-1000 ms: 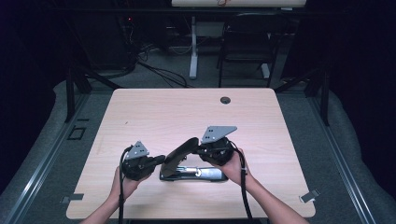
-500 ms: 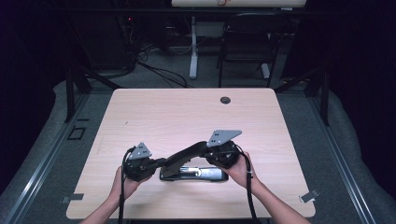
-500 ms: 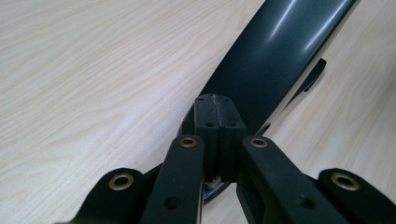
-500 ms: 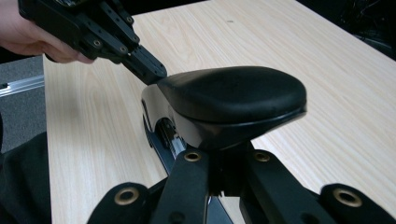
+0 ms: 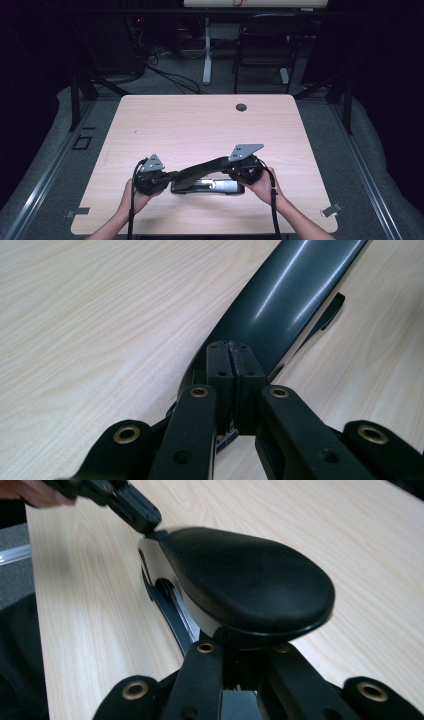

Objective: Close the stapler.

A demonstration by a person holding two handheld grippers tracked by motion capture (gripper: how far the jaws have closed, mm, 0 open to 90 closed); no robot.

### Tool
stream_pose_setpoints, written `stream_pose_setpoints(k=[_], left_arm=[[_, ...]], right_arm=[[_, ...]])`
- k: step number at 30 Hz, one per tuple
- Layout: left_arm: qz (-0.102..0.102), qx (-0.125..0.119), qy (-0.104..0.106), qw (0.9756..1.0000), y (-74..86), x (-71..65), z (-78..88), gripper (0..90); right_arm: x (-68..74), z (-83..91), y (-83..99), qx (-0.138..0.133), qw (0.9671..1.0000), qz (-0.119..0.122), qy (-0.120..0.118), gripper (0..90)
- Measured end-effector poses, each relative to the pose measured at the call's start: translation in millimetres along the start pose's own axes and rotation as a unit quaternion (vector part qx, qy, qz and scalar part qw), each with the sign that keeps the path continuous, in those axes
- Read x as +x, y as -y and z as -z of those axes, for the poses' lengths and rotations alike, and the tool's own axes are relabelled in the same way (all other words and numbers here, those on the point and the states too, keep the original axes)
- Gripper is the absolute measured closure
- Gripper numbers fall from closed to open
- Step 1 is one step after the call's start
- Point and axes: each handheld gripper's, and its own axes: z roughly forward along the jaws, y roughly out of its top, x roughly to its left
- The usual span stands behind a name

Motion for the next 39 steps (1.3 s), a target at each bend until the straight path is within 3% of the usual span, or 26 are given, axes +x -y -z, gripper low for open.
stream_pose_setpoints(k=[15,26,28,32,37,39], left_arm=[[-0.009,0.013,0.002,0.9999,0.7,-2.6,-4.3,87.7],[-0.012,0.020,0.001,0.9997,1.6,-2.7,-5.5,85.5],[-0.012,0.022,0.001,0.9997,1.2,-1.7,-4.3,84.8],[-0.007,0.017,-0.002,0.9998,0.6,1.5,-1.4,81.8],[-0.001,0.016,-0.007,0.9999,-0.6,5.2,2.7,73.8],[0.006,0.014,-0.017,0.9997,-0.6,7.0,3.2,66.2]], right_arm=[[-9.1,-7.8,24.8,0.054,0.9984,-0.013,-0.009,90.0],[-16.0,-11.4,37.3,0.096,0.9952,-0.014,-0.014,89.1],[-19.6,-9.0,40.4,0.103,0.9942,-0.026,-0.016,89.3],[-25.6,-7.0,50.2,0.127,0.9915,-0.030,0.003,89.2],[-31.2,1.5,47.6,0.122,0.9918,-0.030,0.025,89.4],[-33.0,6.5,45.3,0.115,0.9921,-0.033,0.038,89.3]])
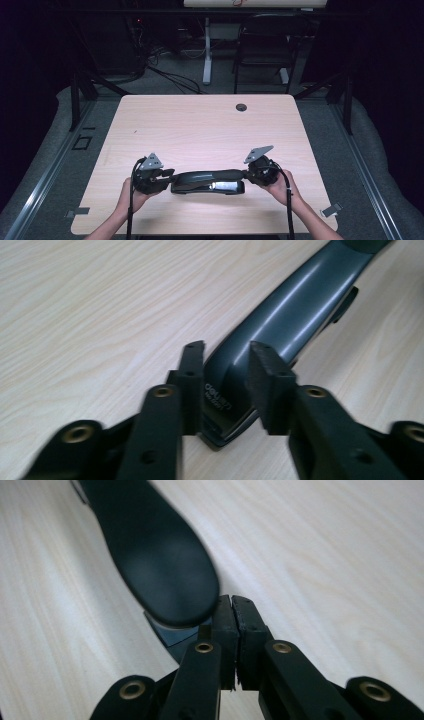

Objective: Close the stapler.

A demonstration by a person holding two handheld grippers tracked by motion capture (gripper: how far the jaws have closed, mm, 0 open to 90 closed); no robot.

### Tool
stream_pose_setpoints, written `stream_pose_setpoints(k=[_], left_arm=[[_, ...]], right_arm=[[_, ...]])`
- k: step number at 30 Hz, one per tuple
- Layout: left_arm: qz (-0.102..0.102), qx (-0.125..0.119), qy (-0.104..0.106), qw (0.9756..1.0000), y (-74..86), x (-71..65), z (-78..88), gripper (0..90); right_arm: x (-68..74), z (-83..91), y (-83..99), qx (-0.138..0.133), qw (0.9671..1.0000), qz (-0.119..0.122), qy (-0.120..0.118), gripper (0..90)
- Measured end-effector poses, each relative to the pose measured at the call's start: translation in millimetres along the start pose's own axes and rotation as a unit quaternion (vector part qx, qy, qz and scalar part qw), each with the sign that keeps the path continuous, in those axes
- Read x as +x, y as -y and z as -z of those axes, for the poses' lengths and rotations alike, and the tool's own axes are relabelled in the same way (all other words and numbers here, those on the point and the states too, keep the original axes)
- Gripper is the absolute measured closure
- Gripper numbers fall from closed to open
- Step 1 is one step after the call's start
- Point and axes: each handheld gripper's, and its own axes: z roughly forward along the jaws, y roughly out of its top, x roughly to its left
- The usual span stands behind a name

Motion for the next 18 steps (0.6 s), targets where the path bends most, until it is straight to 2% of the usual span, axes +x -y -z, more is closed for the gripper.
stream_pose_setpoints(k=[4,7,10,14,18], left_arm=[[0.026,-0.002,-0.020,0.9995,-0.3,5.4,1.8,48.1],[0.037,-0.005,-0.026,0.9989,-0.3,9.8,4.1,40.4],[0.046,-0.007,-0.030,0.9985,0.4,12.9,5.4,36.0],[0.051,-0.010,-0.035,0.9981,1.0,14.6,6.0,33.3],[0.049,-0.007,-0.033,0.9982,1.1,15.4,6.1,32.9]], right_arm=[[-3.3,17.9,-4.9,-0.028,0.9992,-0.011,0.025,89.1],[-1.9,29.7,-8.7,-0.058,0.9979,-0.019,0.020,88.6],[7.3,32.1,-13.8,-0.071,0.9973,-0.015,0.004,87.8],[19.0,26.3,-20.5,-0.060,0.9982,0.005,-0.005,87.9],[20.7,24.6,-21.7,-0.060,0.9982,0.008,-0.003,87.8]])
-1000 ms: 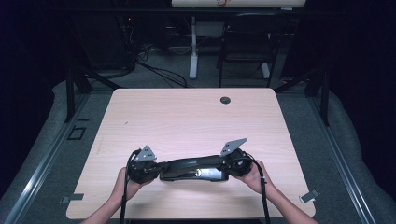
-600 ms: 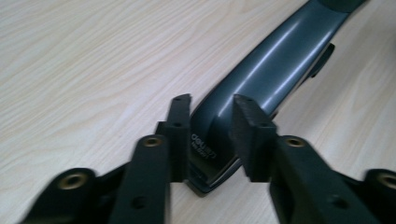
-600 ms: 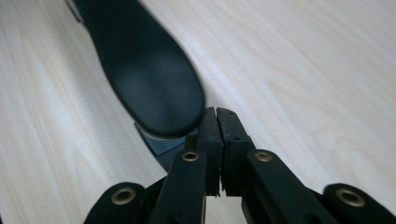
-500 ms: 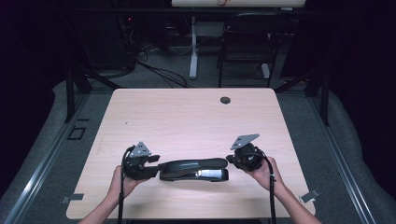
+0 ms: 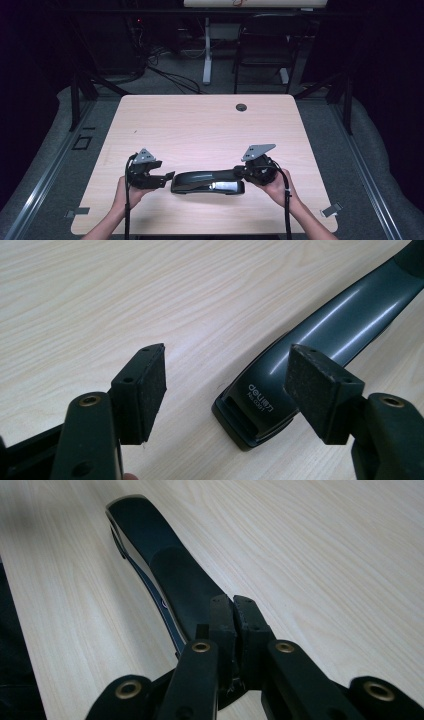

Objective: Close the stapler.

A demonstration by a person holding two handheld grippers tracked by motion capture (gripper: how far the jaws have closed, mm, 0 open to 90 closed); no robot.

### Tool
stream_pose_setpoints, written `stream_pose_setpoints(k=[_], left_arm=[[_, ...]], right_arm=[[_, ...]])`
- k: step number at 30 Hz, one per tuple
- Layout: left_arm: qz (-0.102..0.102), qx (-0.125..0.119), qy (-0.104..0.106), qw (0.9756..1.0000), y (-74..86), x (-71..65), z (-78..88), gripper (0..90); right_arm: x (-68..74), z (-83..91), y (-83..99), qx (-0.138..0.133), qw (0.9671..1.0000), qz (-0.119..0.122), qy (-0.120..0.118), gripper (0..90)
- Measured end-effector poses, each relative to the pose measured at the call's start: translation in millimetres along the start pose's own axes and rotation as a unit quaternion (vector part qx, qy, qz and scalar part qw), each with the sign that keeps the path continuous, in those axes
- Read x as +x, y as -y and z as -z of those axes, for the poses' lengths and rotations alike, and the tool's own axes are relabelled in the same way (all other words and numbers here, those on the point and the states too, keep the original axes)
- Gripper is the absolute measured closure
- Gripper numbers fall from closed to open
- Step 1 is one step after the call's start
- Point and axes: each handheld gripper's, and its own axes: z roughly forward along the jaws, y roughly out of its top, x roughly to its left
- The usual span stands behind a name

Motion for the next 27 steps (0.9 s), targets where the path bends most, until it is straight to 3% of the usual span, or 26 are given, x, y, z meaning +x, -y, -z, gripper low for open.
stream_pose_setpoints(k=[14,17,27], left_arm=[[0.005,0.007,-0.004,1.0000,0.2,-0.3,-3.0,28.0],[0.006,0.014,-0.003,0.9999,0.1,-0.3,-3.5,28.1],[0.005,0.015,-0.005,0.9999,0.3,-1.2,-4.7,28.0]], right_arm=[[-0.3,-11.0,7.1,0.027,0.9996,0.000,0.000,90.0],[-0.7,-14.8,8.4,0.043,0.9991,0.005,0.000,90.0],[-2.7,-17.6,10.5,0.043,0.9990,-0.006,-0.005,90.0]])
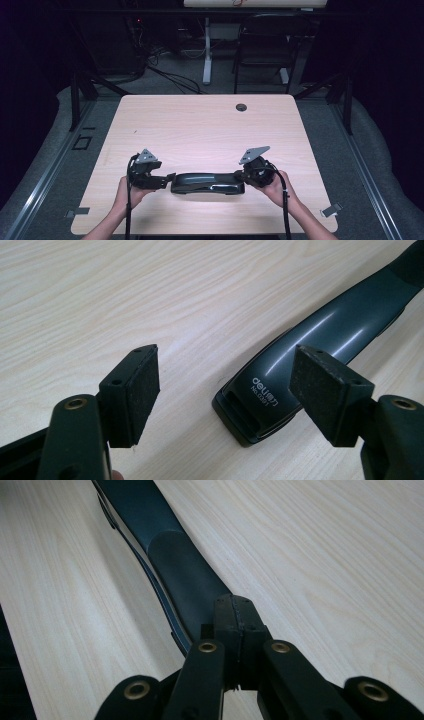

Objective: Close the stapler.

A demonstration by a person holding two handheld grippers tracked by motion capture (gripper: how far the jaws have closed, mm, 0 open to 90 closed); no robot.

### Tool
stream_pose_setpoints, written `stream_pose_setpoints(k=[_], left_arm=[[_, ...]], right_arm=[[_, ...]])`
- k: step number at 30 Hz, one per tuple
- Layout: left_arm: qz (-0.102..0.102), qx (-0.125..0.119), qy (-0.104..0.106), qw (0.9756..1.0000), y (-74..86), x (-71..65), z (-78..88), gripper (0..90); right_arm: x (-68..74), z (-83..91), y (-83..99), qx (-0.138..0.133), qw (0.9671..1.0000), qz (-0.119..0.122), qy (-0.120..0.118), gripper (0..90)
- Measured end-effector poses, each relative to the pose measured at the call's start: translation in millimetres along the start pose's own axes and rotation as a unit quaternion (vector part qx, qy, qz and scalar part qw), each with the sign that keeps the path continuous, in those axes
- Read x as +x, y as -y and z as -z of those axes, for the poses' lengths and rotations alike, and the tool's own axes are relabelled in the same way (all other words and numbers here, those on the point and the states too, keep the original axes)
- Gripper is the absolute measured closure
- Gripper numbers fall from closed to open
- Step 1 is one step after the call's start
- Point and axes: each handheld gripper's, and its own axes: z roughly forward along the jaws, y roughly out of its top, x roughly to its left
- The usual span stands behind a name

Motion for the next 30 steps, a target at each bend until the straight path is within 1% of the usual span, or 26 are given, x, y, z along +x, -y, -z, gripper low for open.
stream_pose_setpoints(k=[9,10,13,14,16,20,26,30], left_arm=[[0.000,0.000,-0.001,1.0000,0.1,-0.4,-0.5,28.1],[0.000,0.000,-0.001,1.0000,0.1,-0.3,-0.4,28.1],[0.000,0.000,-0.002,1.0000,0.1,-0.4,-0.5,28.1],[0.000,0.000,-0.002,1.0000,0.1,-0.4,-0.5,28.1],[0.000,0.000,-0.002,1.0000,0.2,-0.4,-0.4,28.1],[0.000,0.000,-0.002,1.0000,0.2,0.3,-0.2,28.1],[-0.002,0.001,-0.001,1.0000,0.2,0.2,-0.3,28.1],[-0.003,0.001,-0.001,1.0000,0.1,0.1,-0.3,28.1]], right_arm=[[-1.5,0.0,0.3,0.000,1.0000,-0.003,-0.005,90.0],[-1.4,-0.6,0.7,-0.004,0.9999,-0.007,-0.007,90.0],[-1.6,-2.2,0.7,0.006,0.9999,-0.006,-0.006,90.0],[-1.4,-3.1,1.5,0.004,1.0000,-0.005,-0.004,90.0],[-2.0,-2.1,1.8,0.001,0.9999,-0.013,-0.007,90.0],[-0.7,-2.1,0.2,0.008,1.0000,-0.002,-0.002,90.0],[1.0,-1.8,-0.6,0.008,0.9999,0.004,0.004,90.0],[3.1,3.1,-2.7,-0.004,0.9999,0.010,0.009,90.0]])
